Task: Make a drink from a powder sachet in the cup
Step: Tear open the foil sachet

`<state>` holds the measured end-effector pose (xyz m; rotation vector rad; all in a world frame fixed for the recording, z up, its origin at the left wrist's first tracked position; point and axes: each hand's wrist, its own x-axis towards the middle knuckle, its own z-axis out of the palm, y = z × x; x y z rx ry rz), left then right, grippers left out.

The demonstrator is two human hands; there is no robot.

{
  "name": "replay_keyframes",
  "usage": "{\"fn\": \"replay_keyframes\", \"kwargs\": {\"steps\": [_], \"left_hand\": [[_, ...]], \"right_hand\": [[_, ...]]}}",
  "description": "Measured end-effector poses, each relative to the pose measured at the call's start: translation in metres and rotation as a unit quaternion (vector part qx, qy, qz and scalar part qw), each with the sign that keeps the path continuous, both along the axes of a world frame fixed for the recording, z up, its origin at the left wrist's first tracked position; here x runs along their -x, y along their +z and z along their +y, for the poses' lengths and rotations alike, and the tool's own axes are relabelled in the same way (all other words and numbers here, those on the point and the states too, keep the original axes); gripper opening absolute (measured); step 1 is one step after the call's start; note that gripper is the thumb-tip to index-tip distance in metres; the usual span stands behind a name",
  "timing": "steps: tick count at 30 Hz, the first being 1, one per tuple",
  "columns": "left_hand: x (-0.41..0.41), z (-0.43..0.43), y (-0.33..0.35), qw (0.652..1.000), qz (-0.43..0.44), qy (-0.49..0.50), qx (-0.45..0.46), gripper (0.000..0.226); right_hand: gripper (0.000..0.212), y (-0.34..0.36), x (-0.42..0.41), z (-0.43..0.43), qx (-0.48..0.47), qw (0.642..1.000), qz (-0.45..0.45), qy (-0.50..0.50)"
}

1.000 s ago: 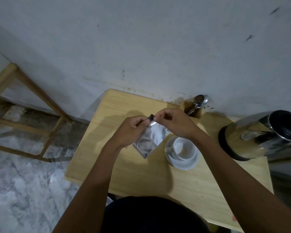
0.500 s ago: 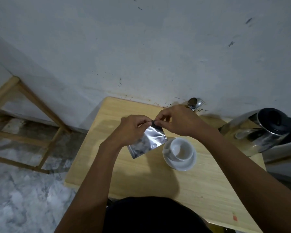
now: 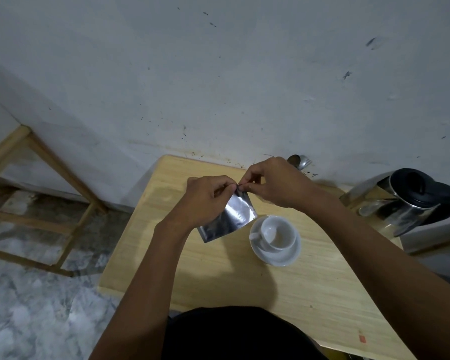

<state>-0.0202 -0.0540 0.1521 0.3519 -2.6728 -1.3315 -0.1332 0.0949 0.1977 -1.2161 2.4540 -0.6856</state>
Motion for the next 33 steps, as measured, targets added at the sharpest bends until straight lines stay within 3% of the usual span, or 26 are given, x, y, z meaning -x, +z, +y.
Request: {"fn": "replay_keyframes", "kwargs": {"steps": [5,11,18,26,29,31,33], "left_hand": [[-0.003,0.004,0.007,0.997,0.025,0.012,-0.078,0.020],[-0.004,0.008,0.014,0.983,0.021,0.056,-0.176,0.021],[-0.005,0.005,0.015,0.986,-0.007,0.039,-0.165,0.024],[-0.003,0.009,0.025,0.968,0.005,0.042,-0.249,0.026],[-0.003,0.011,0.024,0.969,0.012,0.044,-0.244,0.025],[-0.003,0.010,0.023,0.974,0.020,0.046,-0.221,0.024],[-0.003,0.009,0.022,0.978,0.028,0.044,-0.204,0.023]], "right_hand": [[0.005,0.000,-0.004,0.001,0.041,0.999,0.026,0.013],[0.005,-0.011,-0.010,-0.001,0.136,0.981,0.126,0.061],[0.008,-0.016,-0.011,0.001,0.175,0.974,0.129,0.071],[0.009,-0.025,-0.010,0.006,0.249,0.894,0.351,0.126],[0.008,-0.023,-0.009,0.008,0.233,0.926,0.276,0.112],[0.010,-0.014,-0.009,0.008,0.205,0.969,0.125,0.062],[0.013,-0.007,-0.008,0.008,0.173,0.985,-0.002,0.017]]}}
